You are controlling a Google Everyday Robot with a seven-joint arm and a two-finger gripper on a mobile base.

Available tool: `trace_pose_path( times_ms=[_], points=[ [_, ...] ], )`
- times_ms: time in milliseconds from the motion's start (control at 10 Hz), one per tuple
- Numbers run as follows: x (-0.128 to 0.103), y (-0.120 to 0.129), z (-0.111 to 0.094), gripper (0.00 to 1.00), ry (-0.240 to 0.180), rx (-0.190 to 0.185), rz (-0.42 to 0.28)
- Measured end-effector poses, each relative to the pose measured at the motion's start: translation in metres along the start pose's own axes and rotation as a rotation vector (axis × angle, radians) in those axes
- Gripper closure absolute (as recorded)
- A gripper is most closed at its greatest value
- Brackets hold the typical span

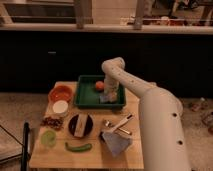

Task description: Wipe tray with sponge

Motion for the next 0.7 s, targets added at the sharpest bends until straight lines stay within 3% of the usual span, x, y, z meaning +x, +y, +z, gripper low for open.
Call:
trace_pose_path(
  times_ms=[200,400,700],
  points=[
    [0.015,-0.004,-0.006,0.94,0.009,0.013,0.039],
    [0.016,-0.02,-0.009,0.94,0.028,0.047,0.07],
    [-0.014,-0.048,-0.002,0.94,0.036,0.072,0.067]
  ],
)
